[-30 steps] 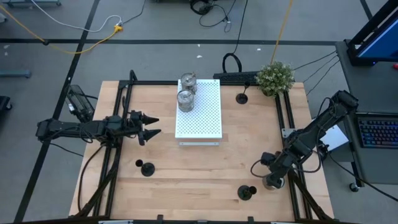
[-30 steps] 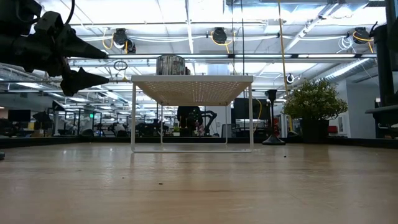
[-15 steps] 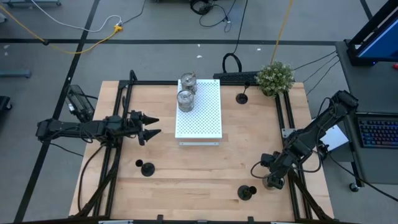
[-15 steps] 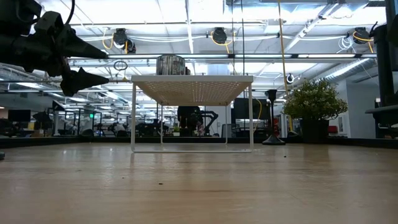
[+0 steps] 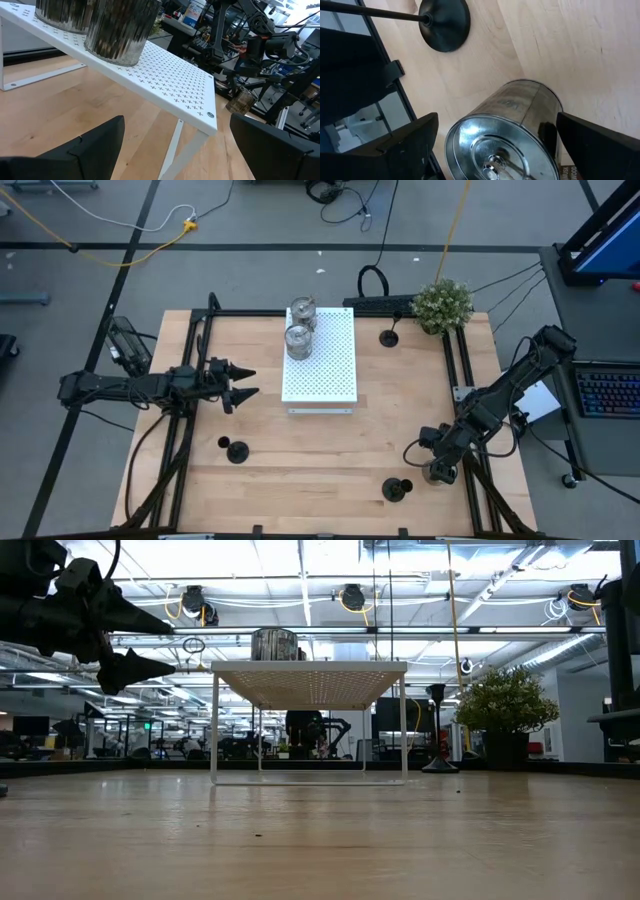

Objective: Pick & Place candle stick holders
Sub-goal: Put the silver scented candle on the shelf

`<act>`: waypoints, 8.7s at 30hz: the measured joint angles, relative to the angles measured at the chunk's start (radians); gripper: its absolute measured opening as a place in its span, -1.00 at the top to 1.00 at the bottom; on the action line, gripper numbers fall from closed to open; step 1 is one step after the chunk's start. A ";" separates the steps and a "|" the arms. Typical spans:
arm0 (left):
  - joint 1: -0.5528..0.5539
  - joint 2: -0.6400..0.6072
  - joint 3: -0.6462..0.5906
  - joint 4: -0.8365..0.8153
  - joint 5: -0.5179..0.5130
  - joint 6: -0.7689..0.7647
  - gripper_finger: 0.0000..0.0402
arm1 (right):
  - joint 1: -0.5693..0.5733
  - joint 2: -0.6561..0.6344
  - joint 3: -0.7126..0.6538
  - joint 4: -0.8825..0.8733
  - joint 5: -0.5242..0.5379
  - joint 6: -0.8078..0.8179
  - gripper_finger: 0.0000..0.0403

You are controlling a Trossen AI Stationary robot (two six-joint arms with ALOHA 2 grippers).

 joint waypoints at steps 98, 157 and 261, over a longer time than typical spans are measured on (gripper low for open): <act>0.000 0.000 0.000 0.000 0.000 -0.013 -0.82 | 0.373 0.001 0.000 -0.184 0.190 0.181 -0.97; 0.000 0.000 0.000 0.000 0.000 -0.013 -0.82 | 0.234 0.000 -0.138 0.029 0.311 0.212 -0.97; 0.000 0.000 0.000 0.000 0.042 -0.014 -0.82 | 0.213 -0.297 0.023 -0.215 0.339 0.039 -0.97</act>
